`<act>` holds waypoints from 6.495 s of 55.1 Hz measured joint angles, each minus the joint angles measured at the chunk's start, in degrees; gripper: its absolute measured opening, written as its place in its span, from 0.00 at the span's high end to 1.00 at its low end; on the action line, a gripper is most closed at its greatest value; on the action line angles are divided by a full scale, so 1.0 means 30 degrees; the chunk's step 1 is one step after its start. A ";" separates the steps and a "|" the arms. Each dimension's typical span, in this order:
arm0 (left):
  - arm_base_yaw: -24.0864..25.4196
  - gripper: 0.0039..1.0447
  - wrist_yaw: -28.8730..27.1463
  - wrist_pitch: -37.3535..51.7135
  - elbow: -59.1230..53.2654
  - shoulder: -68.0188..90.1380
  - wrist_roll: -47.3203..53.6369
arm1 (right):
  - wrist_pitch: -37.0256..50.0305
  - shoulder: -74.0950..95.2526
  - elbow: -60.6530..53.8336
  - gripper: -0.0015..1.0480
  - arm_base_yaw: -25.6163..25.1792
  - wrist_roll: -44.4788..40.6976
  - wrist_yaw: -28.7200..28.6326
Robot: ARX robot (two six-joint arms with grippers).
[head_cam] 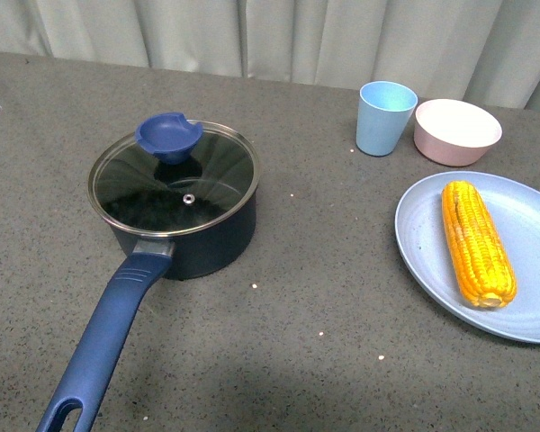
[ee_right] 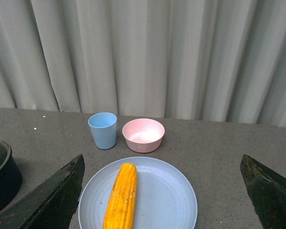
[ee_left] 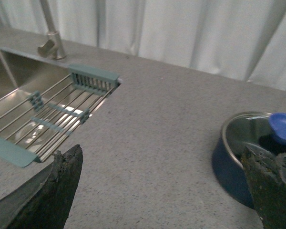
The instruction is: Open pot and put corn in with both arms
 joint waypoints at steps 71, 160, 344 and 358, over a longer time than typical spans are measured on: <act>-0.3381 0.06 0.6725 1.5875 1.2757 3.2268 -0.2047 | 0.0000 0.0000 0.0000 0.09 0.0000 0.0000 0.0000; -0.3861 0.39 0.7257 1.5912 1.3136 3.3769 0.1428 | 0.0000 0.0000 0.0000 0.09 0.0000 0.0000 0.0000; 0.2069 0.96 0.7679 1.8382 0.1195 1.7238 0.1166 | 0.0000 0.0000 0.0000 0.09 0.0000 0.0000 0.0007; 0.2069 0.96 0.7650 1.5497 0.0219 1.3311 0.1166 | 0.0000 0.0000 0.0000 0.09 0.0000 0.0000 0.0000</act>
